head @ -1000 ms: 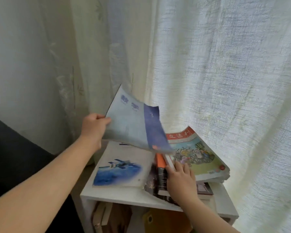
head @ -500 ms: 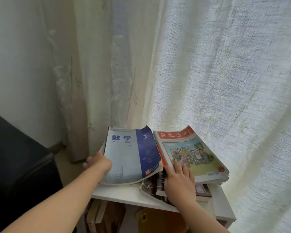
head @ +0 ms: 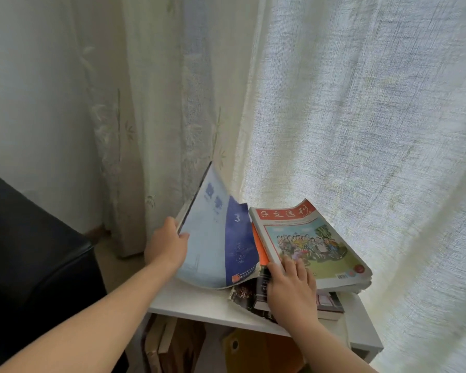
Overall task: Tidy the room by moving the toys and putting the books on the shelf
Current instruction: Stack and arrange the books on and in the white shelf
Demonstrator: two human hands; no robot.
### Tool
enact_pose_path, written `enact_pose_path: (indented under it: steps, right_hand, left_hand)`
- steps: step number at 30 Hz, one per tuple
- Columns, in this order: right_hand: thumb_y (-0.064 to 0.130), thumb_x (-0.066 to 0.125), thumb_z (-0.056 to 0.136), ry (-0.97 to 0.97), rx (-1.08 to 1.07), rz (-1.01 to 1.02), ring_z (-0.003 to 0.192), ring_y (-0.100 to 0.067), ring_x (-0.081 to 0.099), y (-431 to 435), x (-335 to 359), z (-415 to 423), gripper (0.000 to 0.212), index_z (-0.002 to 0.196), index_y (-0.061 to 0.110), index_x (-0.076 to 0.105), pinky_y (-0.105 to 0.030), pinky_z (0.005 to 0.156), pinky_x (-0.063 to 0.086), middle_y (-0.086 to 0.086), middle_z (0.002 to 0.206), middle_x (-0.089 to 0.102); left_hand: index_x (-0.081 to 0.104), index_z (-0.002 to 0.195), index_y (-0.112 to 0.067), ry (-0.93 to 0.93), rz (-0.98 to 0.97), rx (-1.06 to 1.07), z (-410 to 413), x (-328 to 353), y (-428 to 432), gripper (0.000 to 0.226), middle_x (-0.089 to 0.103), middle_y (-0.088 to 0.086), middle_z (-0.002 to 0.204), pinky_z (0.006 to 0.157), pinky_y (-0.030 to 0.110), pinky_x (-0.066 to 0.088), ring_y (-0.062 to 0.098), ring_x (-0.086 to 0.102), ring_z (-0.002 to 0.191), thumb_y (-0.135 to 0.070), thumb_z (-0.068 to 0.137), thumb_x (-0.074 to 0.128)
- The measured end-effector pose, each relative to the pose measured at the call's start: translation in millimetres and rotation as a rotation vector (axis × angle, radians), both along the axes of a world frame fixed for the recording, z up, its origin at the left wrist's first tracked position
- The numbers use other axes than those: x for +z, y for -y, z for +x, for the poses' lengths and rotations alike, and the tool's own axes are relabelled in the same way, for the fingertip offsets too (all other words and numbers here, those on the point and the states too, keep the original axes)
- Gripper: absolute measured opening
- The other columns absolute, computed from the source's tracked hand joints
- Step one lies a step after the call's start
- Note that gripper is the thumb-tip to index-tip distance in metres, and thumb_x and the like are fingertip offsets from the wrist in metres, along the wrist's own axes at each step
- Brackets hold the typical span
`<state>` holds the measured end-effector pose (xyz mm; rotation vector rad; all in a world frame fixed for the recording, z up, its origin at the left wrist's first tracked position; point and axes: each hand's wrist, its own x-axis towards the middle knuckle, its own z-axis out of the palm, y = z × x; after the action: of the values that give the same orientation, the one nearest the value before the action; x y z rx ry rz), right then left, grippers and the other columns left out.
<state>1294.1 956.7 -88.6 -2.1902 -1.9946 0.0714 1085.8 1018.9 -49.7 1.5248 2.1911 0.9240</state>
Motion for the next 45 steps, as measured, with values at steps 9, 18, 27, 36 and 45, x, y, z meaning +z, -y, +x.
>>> enact_pose_path:
  steps: [9, 18, 27, 36, 45]
  right_hand:
    - [0.041, 0.041, 0.097, -0.696, -0.099, 0.102, 0.124, -0.024, 0.049, -15.2, 28.7, -7.4, 0.051, 0.142, 0.019, 0.033, -0.040, 0.103, 0.041, -0.006, 0.140, 0.046]
    - [0.017, 0.065, 0.085, -1.738, -0.005, -0.023, 0.090, -0.024, 0.067, -13.3, 90.5, -2.2, 0.038, 0.120, 0.017, 0.050, -0.036, 0.067, 0.054, -0.005, 0.105, 0.068]
    - [0.007, 0.064, 0.085, -1.626, -0.043, 0.214, 0.084, -0.025, 0.068, 13.7, 71.7, 8.2, 0.023, 0.105, 0.016, 0.058, -0.036, 0.063, 0.055, -0.006, 0.100, 0.070]
    - [0.003, 0.066, 0.083, -1.524, 0.023, 0.178, 0.087, -0.028, 0.069, 42.8, 64.3, 8.7, 0.025, 0.102, 0.017, 0.061, -0.044, 0.076, 0.056, -0.007, 0.097, 0.072]
    - [0.000, 0.066, 0.080, -1.535, -0.003, -0.104, 0.091, -0.031, 0.068, 89.4, 24.7, 11.1, 0.033, 0.109, 0.014, 0.058, -0.047, 0.078, 0.056, -0.010, 0.102, 0.071]
  left_hand:
    - [0.056, 0.104, -0.005, 0.129, 0.608, -0.170, -22.0, 62.1, 32.4, 0.023, 0.059, 0.002, 0.086, 0.069, 0.030, 0.041, 0.021, 0.055, 0.080, -0.023, 0.089, 0.060]
    - [0.052, 0.100, -0.015, 0.842, 0.394, -0.336, -18.5, 51.1, 50.7, 0.015, 0.063, 0.010, 0.098, 0.095, 0.046, 0.047, 0.031, 0.059, 0.099, -0.023, 0.089, 0.059]
    - [0.047, 0.098, -0.015, 0.774, 0.077, -0.495, -12.8, 48.8, 56.4, 0.021, 0.064, 0.005, 0.098, 0.079, 0.035, 0.054, 0.020, 0.063, 0.088, -0.007, 0.086, 0.062]
    - [0.061, 0.110, -0.019, 0.996, -0.019, -0.562, -13.1, 63.4, 78.7, 0.024, 0.068, 0.006, 0.109, 0.088, 0.040, 0.050, 0.025, 0.062, 0.103, -0.019, 0.086, 0.060]
    - [0.063, 0.103, -0.022, 0.863, -0.040, -0.544, -27.1, 17.7, 130.0, 0.020, 0.070, -0.002, 0.100, 0.087, 0.037, 0.052, 0.016, 0.065, 0.095, -0.017, 0.083, 0.063]
